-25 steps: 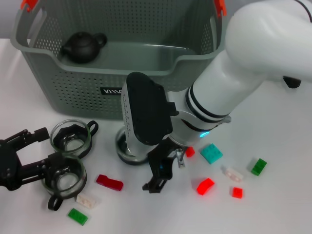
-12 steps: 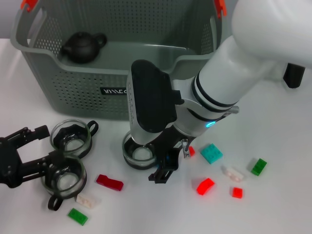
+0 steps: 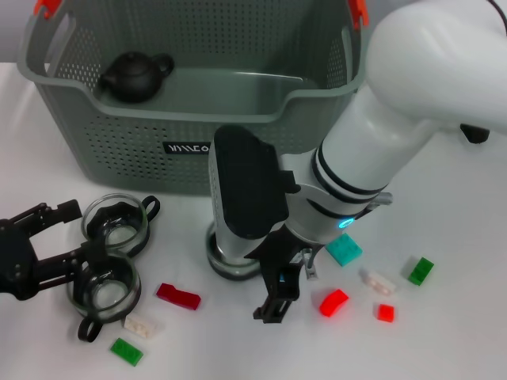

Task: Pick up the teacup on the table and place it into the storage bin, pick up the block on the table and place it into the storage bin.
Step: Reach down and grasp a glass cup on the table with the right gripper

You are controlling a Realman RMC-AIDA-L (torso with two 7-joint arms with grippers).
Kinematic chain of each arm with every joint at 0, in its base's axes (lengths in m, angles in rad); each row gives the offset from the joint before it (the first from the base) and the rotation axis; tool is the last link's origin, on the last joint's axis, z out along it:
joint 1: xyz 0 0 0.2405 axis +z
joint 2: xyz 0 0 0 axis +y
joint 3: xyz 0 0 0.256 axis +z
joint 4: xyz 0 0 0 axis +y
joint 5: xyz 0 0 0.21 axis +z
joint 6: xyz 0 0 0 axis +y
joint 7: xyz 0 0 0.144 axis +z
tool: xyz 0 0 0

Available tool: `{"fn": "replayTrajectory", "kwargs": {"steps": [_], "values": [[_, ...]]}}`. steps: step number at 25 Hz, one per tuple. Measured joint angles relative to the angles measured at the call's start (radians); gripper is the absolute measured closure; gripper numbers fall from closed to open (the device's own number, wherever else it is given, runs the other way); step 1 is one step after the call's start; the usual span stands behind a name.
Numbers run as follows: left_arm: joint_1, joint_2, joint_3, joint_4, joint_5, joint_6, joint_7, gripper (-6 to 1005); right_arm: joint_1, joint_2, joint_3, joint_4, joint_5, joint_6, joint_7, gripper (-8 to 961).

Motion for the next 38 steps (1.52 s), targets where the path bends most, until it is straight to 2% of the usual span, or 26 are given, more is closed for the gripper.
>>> {"fn": "replayTrajectory", "kwargs": {"steps": [5,12,21,26,38], "values": [[-0.008,0.0,0.0,-0.004,0.002,-0.005,0.0,115,-0.003,-0.005,0.034,-0.025,0.001,-0.074,0.019,8],[-0.012,0.0,0.001,-0.013,0.007,-0.008,0.0,115,-0.028,0.001,-0.006,-0.005,-0.004,0.043,-0.002,9],[-0.005,-0.001,0.0,-0.014,0.008,-0.008,0.0,115,-0.035,0.0,-0.022,0.008,-0.004,0.067,0.004,9],[-0.008,-0.001,0.0,-0.02,0.008,-0.008,0.0,115,-0.034,0.0,-0.024,0.008,-0.013,0.072,0.003,93],[-0.012,0.0,0.0,-0.023,0.008,-0.009,0.0,114,-0.033,-0.002,-0.018,0.003,-0.012,0.075,0.007,581]]}}
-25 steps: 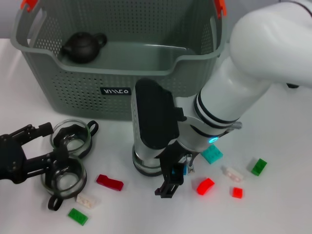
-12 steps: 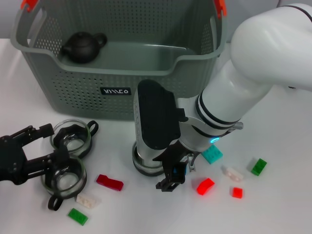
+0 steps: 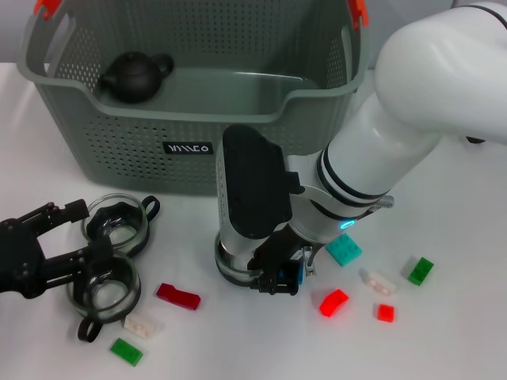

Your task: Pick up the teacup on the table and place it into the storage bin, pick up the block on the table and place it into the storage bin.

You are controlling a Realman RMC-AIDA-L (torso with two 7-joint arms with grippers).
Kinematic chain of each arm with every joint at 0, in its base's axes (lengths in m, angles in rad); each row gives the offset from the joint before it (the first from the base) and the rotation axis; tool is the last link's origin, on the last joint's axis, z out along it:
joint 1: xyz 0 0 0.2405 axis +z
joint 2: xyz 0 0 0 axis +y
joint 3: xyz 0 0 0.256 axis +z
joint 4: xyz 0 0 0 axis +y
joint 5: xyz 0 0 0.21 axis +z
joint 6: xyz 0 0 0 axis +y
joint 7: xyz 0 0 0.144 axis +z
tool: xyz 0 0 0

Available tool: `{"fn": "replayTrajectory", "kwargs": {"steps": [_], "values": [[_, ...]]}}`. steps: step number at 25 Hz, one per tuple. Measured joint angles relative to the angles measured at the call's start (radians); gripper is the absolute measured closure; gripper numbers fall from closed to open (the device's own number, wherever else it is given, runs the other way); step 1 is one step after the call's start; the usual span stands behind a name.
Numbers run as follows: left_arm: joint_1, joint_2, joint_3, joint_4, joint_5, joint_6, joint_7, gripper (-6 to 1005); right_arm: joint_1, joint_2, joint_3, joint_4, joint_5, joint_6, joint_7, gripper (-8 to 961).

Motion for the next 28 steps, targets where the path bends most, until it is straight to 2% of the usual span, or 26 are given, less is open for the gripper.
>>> {"fn": "replayTrajectory", "kwargs": {"steps": [10,14,17,21,27,28], "values": [[-0.002,0.002,0.0,0.0,0.0,0.0,0.0,114,0.006,-0.002,0.006,-0.007,0.001,-0.008,0.001,832],[-0.002,0.003,0.0,0.0,-0.001,-0.002,0.0,114,-0.005,-0.007,0.058,-0.049,0.0,-0.048,-0.004,895],[-0.001,0.004,0.0,0.0,-0.002,-0.002,0.0,114,-0.045,-0.011,0.184,-0.133,0.003,-0.155,-0.039,893],[-0.002,0.004,0.0,0.0,-0.003,-0.003,0.0,115,-0.11,-0.012,0.455,-0.233,0.042,-0.391,-0.138,893],[-0.005,0.003,0.0,0.0,-0.005,-0.013,0.0,115,-0.163,-0.023,0.839,-0.257,0.175,-0.686,-0.276,894],[-0.005,0.003,0.0,0.0,-0.006,-0.013,0.0,115,-0.185,-0.03,0.941,-0.254,0.245,-0.753,-0.325,894]]}}
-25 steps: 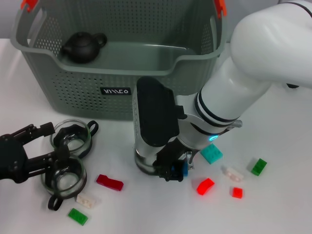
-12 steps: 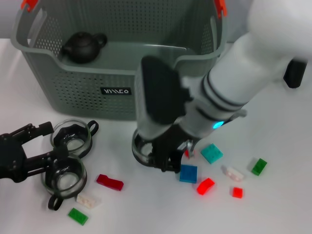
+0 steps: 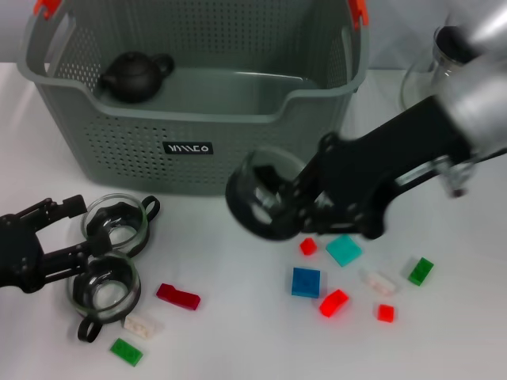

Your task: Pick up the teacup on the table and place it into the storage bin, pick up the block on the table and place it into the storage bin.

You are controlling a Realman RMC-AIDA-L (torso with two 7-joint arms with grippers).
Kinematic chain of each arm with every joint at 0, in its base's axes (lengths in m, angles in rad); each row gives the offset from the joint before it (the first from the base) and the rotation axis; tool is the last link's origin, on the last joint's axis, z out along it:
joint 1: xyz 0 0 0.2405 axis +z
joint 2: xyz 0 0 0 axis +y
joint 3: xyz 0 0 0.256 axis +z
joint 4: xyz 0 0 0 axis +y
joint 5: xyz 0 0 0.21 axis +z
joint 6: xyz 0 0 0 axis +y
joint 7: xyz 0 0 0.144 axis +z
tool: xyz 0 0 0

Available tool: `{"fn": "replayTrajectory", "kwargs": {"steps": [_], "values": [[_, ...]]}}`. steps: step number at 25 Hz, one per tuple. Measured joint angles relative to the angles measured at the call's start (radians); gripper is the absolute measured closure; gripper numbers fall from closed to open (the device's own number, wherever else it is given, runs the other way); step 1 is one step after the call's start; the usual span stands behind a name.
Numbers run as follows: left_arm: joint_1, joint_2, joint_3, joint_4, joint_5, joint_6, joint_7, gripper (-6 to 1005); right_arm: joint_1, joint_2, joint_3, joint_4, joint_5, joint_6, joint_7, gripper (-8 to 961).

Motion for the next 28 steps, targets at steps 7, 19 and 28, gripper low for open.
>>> {"fn": "replayTrajectory", "kwargs": {"steps": [7,19,28], "values": [[-0.018,0.0,0.0,0.0,0.003,-0.002,0.0,115,-0.068,-0.005,0.14,0.003,0.262,0.003,-0.038,894],[-0.021,0.0,0.0,0.0,0.003,-0.001,-0.005,114,0.098,0.003,0.025,-0.123,0.013,0.517,0.384,893],[-0.011,-0.006,0.0,0.0,0.004,-0.003,-0.007,114,0.35,0.017,-0.12,0.086,-0.376,0.736,0.512,894]]}}
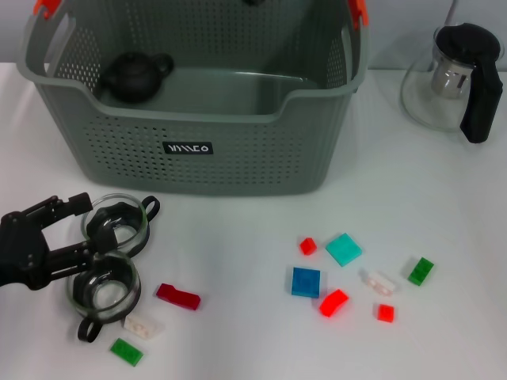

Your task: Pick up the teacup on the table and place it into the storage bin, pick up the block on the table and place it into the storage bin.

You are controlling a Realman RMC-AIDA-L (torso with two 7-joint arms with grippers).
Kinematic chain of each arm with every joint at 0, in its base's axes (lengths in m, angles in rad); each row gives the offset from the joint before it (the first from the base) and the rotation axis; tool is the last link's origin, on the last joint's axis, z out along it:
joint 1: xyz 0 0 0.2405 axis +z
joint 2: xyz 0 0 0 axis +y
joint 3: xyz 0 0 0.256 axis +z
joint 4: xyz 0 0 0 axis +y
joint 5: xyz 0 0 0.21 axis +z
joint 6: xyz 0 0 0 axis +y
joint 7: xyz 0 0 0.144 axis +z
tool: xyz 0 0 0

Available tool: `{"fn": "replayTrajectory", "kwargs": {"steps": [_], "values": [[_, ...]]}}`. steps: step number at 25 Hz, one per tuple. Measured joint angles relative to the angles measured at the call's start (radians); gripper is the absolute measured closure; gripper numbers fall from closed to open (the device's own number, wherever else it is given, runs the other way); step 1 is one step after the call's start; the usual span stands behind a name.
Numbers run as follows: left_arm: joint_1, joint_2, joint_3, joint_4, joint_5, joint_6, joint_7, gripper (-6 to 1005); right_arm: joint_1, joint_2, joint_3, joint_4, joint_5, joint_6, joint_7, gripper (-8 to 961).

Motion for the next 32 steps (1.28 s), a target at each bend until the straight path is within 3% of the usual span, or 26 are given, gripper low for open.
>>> {"fn": "replayTrajectory", "kwargs": {"steps": [8,14,21,32], "values": [[0.005,-0.001,0.0,-0.002,0.002,-0.009,0.0,114,0.121,0.003,-0.126,0.276,-0.152,0.247,0.064,894],[0.003,-0.002,0.0,-0.003,0.002,-0.021,0.0,114,0.177,0.008,-0.223,0.44,-0.169,0.388,0.074,895],[-0.002,-0.004,0.0,-0.003,0.002,-0.03,0.0,114,0.189,0.013,-0.341,0.497,-0.168,0.411,0.074,886],[-0.003,-0.003,0.003,-0.003,0.002,-0.039,0.0,114,0.182,0.014,-0.435,0.583,-0.172,0.476,0.066,870]]}}
